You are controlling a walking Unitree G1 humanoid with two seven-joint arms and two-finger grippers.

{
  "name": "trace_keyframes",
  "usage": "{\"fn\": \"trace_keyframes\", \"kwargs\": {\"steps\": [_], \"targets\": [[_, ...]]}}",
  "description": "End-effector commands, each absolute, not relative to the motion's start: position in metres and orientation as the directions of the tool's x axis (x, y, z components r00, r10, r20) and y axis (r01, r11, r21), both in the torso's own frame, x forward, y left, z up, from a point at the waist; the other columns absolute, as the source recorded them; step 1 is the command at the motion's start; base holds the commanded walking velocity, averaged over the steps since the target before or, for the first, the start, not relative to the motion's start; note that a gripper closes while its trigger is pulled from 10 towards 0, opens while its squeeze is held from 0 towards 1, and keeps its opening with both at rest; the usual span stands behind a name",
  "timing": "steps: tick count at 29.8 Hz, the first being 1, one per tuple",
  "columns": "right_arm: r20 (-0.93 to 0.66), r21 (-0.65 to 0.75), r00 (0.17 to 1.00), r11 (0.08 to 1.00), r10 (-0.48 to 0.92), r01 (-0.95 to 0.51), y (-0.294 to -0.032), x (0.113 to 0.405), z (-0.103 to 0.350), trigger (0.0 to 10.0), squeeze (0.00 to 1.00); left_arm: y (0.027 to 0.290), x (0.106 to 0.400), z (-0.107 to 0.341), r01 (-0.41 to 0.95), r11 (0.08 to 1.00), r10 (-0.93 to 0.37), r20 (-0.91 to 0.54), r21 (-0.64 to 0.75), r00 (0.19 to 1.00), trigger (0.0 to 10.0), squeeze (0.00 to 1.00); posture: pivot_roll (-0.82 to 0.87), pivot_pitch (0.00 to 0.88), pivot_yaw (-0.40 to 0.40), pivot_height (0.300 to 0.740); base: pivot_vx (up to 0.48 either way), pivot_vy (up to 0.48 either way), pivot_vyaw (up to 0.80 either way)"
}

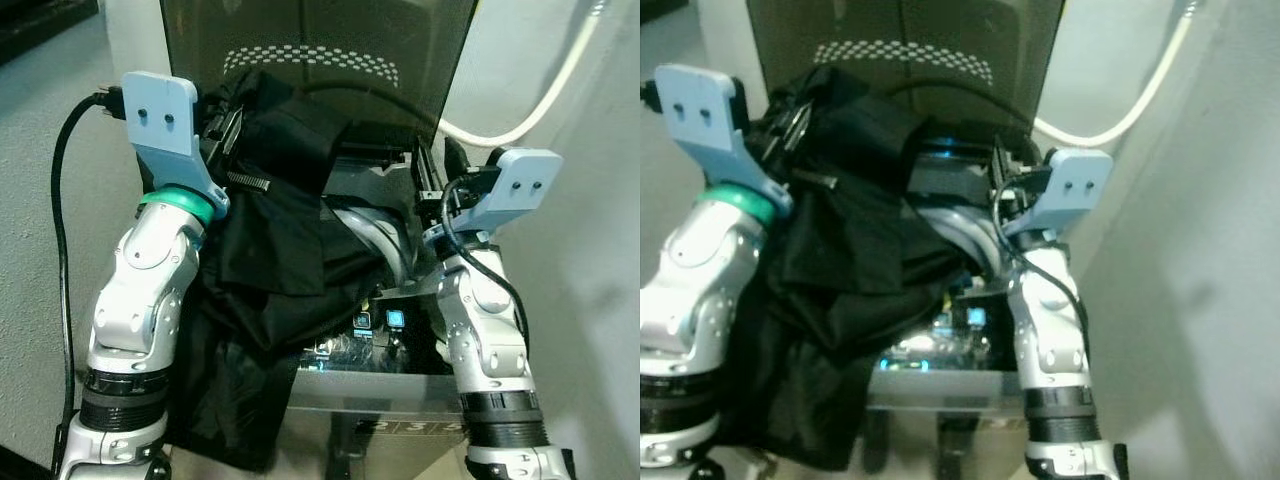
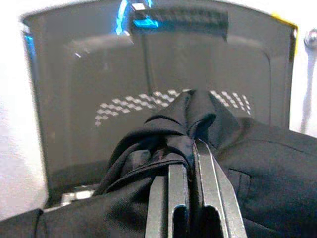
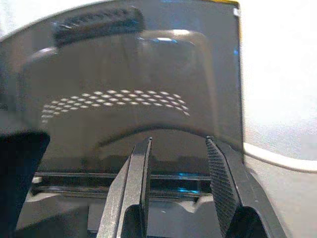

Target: Clothes washing

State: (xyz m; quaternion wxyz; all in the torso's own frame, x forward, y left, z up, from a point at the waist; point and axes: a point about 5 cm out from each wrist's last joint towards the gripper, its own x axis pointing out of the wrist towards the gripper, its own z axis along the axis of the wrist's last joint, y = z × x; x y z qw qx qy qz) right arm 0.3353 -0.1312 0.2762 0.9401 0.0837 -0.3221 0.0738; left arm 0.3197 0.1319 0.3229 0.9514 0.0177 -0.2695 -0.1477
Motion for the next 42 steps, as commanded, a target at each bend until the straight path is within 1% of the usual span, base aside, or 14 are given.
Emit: {"fn": "trace_keyframes", "kwargs": {"steps": [1,7,9,14,16,17,18,19,21,23,26,33,34,42], "targets": [[0.627,0.098,0.774,0.977,0.087,-0.190,-0.133,0.335,0.278,10.0,0.00,0.129,0.319,0.322,0.278,0.951,-0.309,0.512,0.139,0.801,10.0,0.00,0.05,0.035,0.004,0.740,0.000,0.000,0.00],[0.652,0.047,0.747,0.977,0.130,-0.210,-0.128,0.333,0.285,10.0,0.00,0.125,0.326,0.346,0.116,0.895,-0.387,0.618,0.432,0.685,10.0,0.00,0.06,0.043,-0.007,0.740,0.000,0.000,0.00],[0.680,0.012,0.716,0.974,0.156,-0.224,-0.123,0.330,0.294,10.0,0.00,0.114,0.335,0.378,-0.045,0.807,-0.464,0.679,0.588,0.569,10.0,0.00,0.05,0.060,-0.014,0.740,0.000,0.000,0.00],[0.725,-0.021,0.668,0.975,0.167,-0.221,-0.122,0.322,0.310,10.0,0.00,0.101,0.333,0.434,-0.240,0.772,-0.473,0.784,0.588,0.403,10.0,0.00,0.02,0.084,0.001,0.740,0.000,0.000,0.00],[0.739,-0.025,0.653,0.975,0.165,-0.219,-0.123,0.319,0.315,10.0,0.00,0.101,0.338,0.439,-0.182,0.799,-0.461,0.779,0.573,0.426,10.0,0.00,0.01,0.087,0.005,0.740,0.000,0.000,0.00],[0.752,-0.034,0.636,0.974,0.173,-0.224,-0.124,0.315,0.320,10.0,0.00,0.100,0.361,0.424,0.134,0.850,-0.482,0.650,0.509,0.588,10.0,0.00,0.01,0.093,0.012,0.740,0.000,0.000,0.00],[0.752,-0.034,0.636,0.974,0.173,-0.224,-0.124,0.315,0.320,10.0,0.00,0.100,0.361,0.424,0.134,0.850,-0.482,0.650,0.509,0.588,10.0,0.00,0.01,0.093,0.012,0.740,0.000,0.000,0.00],[0.733,-0.080,0.635,0.957,0.245,-0.277,-0.119,0.313,0.320,10.0,0.00,0.098,0.375,0.391,0.412,0.835,-0.548,0.481,0.365,0.684,10.0,0.00,0.00,0.095,0.021,0.740,0.000,0.000,0.00],[0.733,-0.080,0.635,0.957,0.245,-0.277,-0.119,0.313,0.320,10.0,0.00,0.098,0.375,0.391,0.412,0.835,-0.548,0.481,0.365,0.684,10.0,0.00,0.00,0.095,0.021,0.740,0.000,0.000,0.00],[0.595,-0.158,0.673,0.885,0.440,-0.438,-0.105,0.316,0.300,10.0,0.00,0.102,0.371,0.334,0.586,0.806,-0.580,0.306,0.084,0.755,10.0,0.00,0.01,0.105,0.021,0.740,0.000,0.000,0.00],[0.505,-0.170,0.694,0.847,0.513,-0.503,-0.102,0.319,0.287,10.0,0.00,0.106,0.359,0.307,0.627,0.777,-0.605,0.216,-0.051,0.767,10.0,0.00,0.03,0.107,0.008,0.740,0.000,0.000,0.00],[0.413,-0.183,0.686,0.793,0.599,-0.582,-0.100,0.324,0.280,10.0,0.00,0.124,0.347,0.293,0.588,0.806,-0.570,0.177,-0.069,0.802,10.0,0.00,0.07,0.112,-0.018,0.740,0.000,0.000,0.00],[0.393,-0.197,0.628,0.729,0.671,-0.656,-0.097,0.322,0.282,10.0,0.00,0.136,0.345,0.297,0.553,0.831,-0.537,0.179,-0.057,0.824,10.0,1.00,0.08,0.114,-0.029,0.740,0.000,0.000,0.00],[0.303,-0.289,0.571,0.644,0.763,-0.708,-0.098,0.319,0.282,10.0,0.00,0.150,0.332,0.298,0.555,0.828,-0.541,0.142,-0.083,0.829,10.0,1.00,0.09,0.115,-0.037,0.740,0.000,0.000,0.00]]}}
